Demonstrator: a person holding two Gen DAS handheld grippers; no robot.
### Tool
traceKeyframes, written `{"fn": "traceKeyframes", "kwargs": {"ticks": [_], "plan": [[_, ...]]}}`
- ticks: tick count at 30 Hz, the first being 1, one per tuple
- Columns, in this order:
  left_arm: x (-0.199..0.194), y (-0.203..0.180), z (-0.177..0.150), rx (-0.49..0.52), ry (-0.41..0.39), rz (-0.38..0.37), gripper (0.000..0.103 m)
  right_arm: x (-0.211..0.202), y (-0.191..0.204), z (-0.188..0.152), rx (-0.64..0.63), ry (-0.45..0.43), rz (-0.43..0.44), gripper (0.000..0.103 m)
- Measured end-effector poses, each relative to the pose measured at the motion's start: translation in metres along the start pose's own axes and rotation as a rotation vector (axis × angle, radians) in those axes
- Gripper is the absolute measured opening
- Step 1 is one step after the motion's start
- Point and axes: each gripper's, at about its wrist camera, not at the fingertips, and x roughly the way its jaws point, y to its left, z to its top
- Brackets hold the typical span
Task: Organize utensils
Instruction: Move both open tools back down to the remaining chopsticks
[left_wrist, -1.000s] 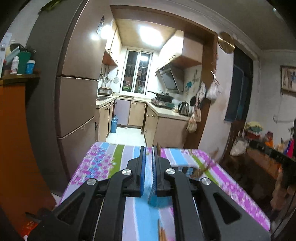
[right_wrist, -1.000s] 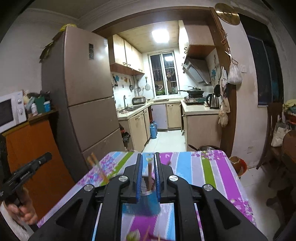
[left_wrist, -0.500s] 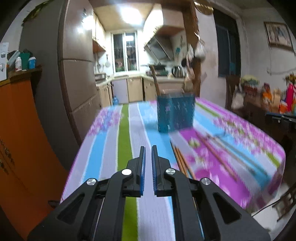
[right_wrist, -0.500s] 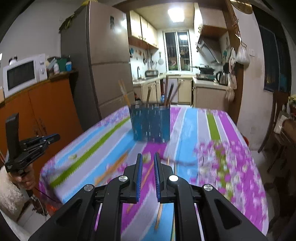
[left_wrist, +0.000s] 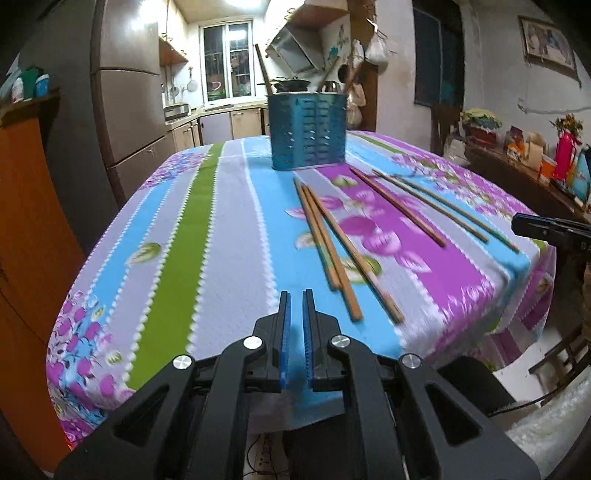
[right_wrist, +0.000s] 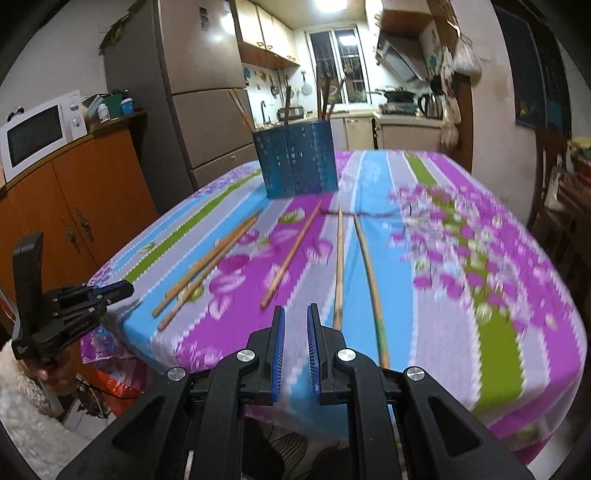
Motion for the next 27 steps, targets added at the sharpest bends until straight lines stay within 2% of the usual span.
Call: {"fn": "traceKeyframes", "kwargs": {"ticks": [8, 13, 17, 21, 27], "plan": [[0.003, -0.015, -0.010, 0.038, 0.015, -0.019, 0.005, 0.000, 0.022, -0.009, -0.097, -0.021, -0.007, 0.014], [-0.001, -0.020, -0.016, 0.039, 0.015, -0.020, 0.005, 0.003, 0.026, -0.008, -0.108, -0.023, -0.005, 0.014], [-0.012, -0.033, -0.018, 0.073, -0.013, -0.035, 0.005, 0.004, 0.026, -0.008, -0.108, -0.028, -0.010, 0.020], [-0.017, -0.054, -0.016, 0.125, -0.046, -0.053, 0.006, 0.006, 0.025, -0.007, -0.100, -0.030, -0.009, 0.021], [-0.011, -0.068, -0.016, 0.131, -0.060, -0.019, 0.006, 0.008, 0.027, -0.009, -0.132, -0.036, -0.008, 0.021]]}}
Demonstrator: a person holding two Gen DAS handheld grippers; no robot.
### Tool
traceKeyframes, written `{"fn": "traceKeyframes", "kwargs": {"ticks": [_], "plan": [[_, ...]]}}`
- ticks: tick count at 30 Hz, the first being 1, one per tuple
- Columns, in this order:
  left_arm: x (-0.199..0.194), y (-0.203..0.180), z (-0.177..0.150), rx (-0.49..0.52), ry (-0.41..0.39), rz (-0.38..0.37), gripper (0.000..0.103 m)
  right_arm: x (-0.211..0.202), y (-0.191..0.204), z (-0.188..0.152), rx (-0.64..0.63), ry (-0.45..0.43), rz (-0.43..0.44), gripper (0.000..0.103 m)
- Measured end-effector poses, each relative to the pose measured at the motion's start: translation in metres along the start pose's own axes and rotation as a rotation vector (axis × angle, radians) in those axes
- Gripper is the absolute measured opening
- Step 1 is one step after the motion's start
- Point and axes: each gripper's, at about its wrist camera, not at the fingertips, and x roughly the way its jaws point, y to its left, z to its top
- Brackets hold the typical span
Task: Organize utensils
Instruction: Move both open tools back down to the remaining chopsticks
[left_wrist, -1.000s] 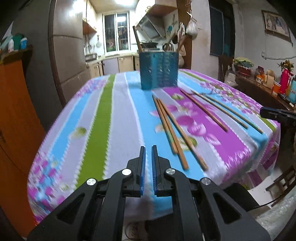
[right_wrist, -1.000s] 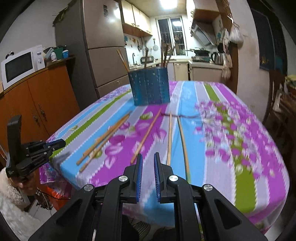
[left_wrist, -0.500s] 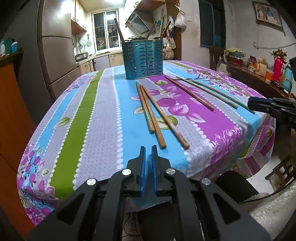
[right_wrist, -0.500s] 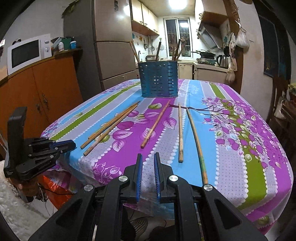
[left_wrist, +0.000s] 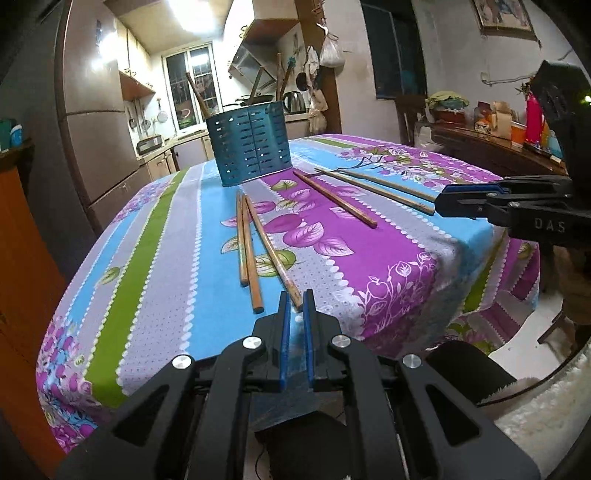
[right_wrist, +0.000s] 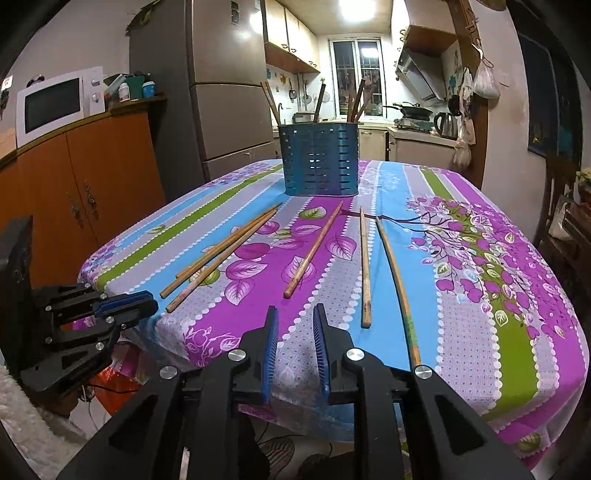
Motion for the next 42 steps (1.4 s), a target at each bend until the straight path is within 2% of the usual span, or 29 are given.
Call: {"fn": "traceKeyframes", "kwargs": {"ticks": [11, 18, 21, 25, 30, 37, 42], "plan": [[0.007, -0.003, 0.002, -0.045, 0.004, 0.091, 0.006, 0.024, 0.009, 0.004, -0.042, -0.009, -0.001, 0.021], [0.010, -0.007, 0.001, -0.037, 0.001, 0.109, 0.007, 0.027, 0.014, -0.004, -0.074, -0.007, -0.037, 0.021], [0.010, -0.006, 0.002, -0.053, -0.005, 0.121, 0.017, 0.030, 0.014, -0.004, -0.072, -0.002, -0.042, 0.021], [0.008, -0.007, 0.002, -0.053, -0.011, 0.130, 0.024, 0.033, 0.016, -0.004, -0.078, -0.004, -0.038, 0.030], [0.005, -0.010, 0.005, -0.042, -0.028, 0.123, 0.025, 0.038, 0.014, -0.004, -0.066, 0.001, -0.044, 0.031], [0.017, -0.015, 0.005, -0.043, 0.006, 0.116, 0.025, 0.047, 0.018, -0.001, -0.075, 0.006, -0.071, 0.031], [0.018, -0.020, 0.006, -0.035, -0.002, 0.141, 0.023, 0.057, 0.018, 0.001, -0.062, 0.014, -0.110, 0.030]]}}
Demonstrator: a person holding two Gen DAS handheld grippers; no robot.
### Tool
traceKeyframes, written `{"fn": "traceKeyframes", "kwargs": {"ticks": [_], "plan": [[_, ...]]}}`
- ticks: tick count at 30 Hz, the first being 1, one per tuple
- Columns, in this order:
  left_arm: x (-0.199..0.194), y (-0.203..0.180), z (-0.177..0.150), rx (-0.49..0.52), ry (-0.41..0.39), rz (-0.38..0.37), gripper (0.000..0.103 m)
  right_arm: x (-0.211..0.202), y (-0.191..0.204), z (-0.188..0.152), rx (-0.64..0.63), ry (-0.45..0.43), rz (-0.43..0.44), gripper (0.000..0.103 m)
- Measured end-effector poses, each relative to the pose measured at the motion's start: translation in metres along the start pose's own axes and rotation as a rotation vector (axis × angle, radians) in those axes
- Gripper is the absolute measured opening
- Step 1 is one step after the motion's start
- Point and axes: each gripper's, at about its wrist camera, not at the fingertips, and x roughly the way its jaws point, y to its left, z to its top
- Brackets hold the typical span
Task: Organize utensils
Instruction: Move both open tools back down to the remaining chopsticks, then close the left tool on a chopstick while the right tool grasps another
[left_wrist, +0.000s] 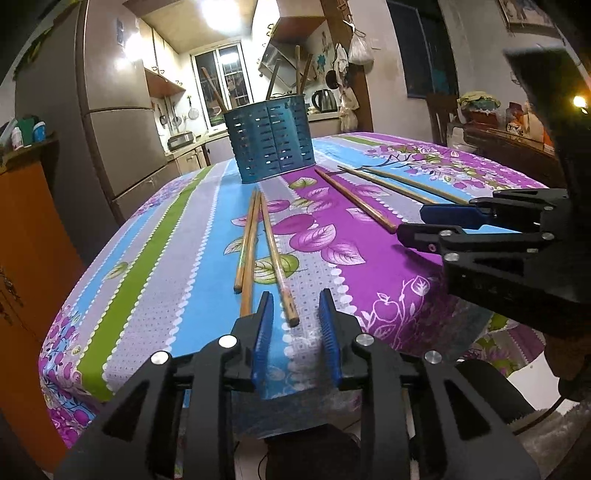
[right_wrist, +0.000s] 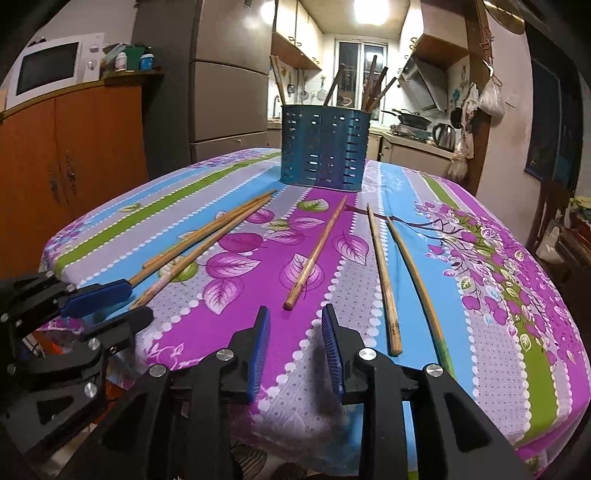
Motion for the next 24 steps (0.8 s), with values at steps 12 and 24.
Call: {"fn": "traceKeyframes", "kwargs": {"ticks": [12, 24], "plan": [[0.002, -0.006, -0.002, -0.014, -0.026, 0.001, 0.012, 0.018, 0.009, 0.005, -0.010, -0.019, -0.062, 0.017], [0.001, -0.003, -0.006, -0.050, -0.052, -0.022, 0.007, 0.015, 0.010, -0.002, 0.062, -0.048, -0.078, 0.008]]}}
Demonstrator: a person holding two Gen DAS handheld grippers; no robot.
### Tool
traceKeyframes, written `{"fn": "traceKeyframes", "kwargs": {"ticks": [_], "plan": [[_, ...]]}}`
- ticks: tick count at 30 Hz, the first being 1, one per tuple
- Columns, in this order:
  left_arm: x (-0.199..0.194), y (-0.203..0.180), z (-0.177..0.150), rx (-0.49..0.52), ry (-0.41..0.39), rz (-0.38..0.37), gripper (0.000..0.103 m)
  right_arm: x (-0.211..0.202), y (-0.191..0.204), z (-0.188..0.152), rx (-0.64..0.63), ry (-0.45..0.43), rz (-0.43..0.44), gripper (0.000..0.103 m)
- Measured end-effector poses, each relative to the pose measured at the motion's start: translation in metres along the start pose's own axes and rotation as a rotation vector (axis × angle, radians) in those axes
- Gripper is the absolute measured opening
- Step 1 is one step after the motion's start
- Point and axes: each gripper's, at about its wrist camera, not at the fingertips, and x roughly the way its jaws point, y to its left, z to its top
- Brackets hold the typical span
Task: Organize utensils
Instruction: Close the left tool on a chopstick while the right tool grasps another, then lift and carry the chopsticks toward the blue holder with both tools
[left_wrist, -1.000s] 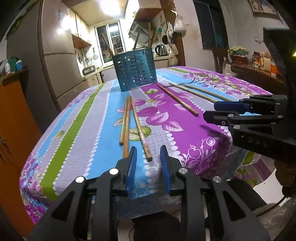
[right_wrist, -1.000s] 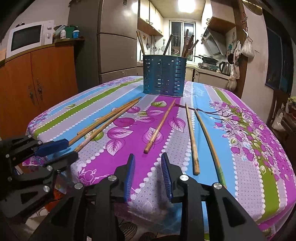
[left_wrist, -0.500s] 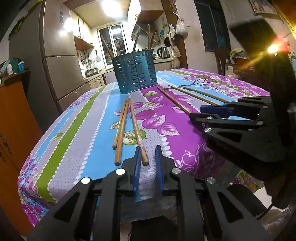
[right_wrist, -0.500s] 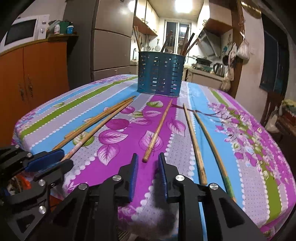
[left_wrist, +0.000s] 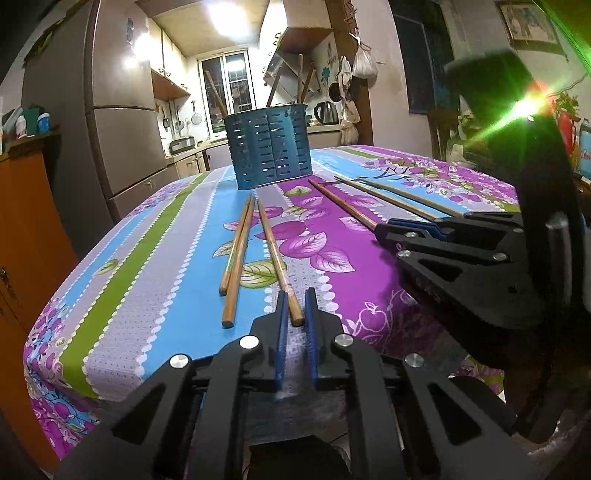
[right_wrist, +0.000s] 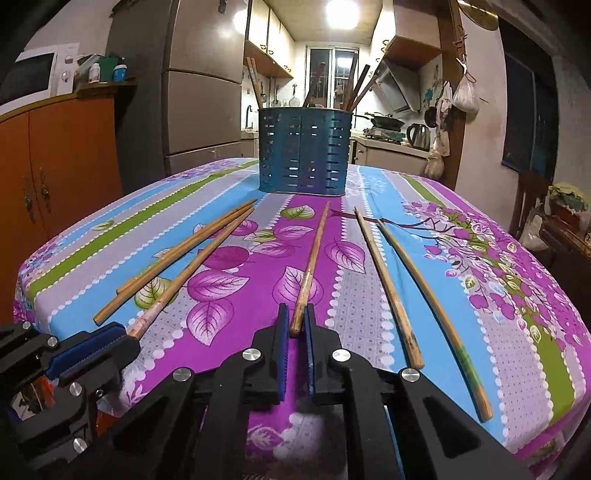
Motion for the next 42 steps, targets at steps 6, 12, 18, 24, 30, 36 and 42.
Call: {"fn": "traceKeyframes", "kwargs": {"ticks": [6, 12, 18, 24, 30, 36, 42], "plan": [[-0.004, 0.000, -0.001, -0.012, 0.000, 0.002, 0.005, -0.014, -0.002, -0.007, 0.006, -0.001, 0.013, 0.007], [-0.010, 0.000, -0.003, -0.015, 0.007, 0.010, 0.005, -0.028, -0.003, -0.014, 0.016, 0.007, 0.023, 0.007], [-0.024, 0.000, 0.001, -0.003, -0.034, 0.035, 0.005, -0.047, -0.004, -0.017, 0.005, -0.004, 0.026, 0.007], [-0.046, 0.004, 0.010, 0.020, -0.099, 0.074, 0.005, -0.076, -0.003, -0.011, -0.042, -0.060, 0.015, 0.007], [-0.069, 0.003, 0.022, 0.047, -0.173, 0.084, 0.005, -0.101, -0.011, 0.001, -0.046, -0.123, 0.012, 0.007], [-0.083, 0.003, 0.035, 0.062, -0.233, 0.096, 0.005, -0.126, -0.016, 0.017, -0.060, -0.201, 0.018, 0.007], [-0.092, 0.012, 0.054, 0.028, -0.249, 0.062, 0.005, -0.141, -0.019, 0.037, -0.069, -0.241, 0.055, 0.007]]}}
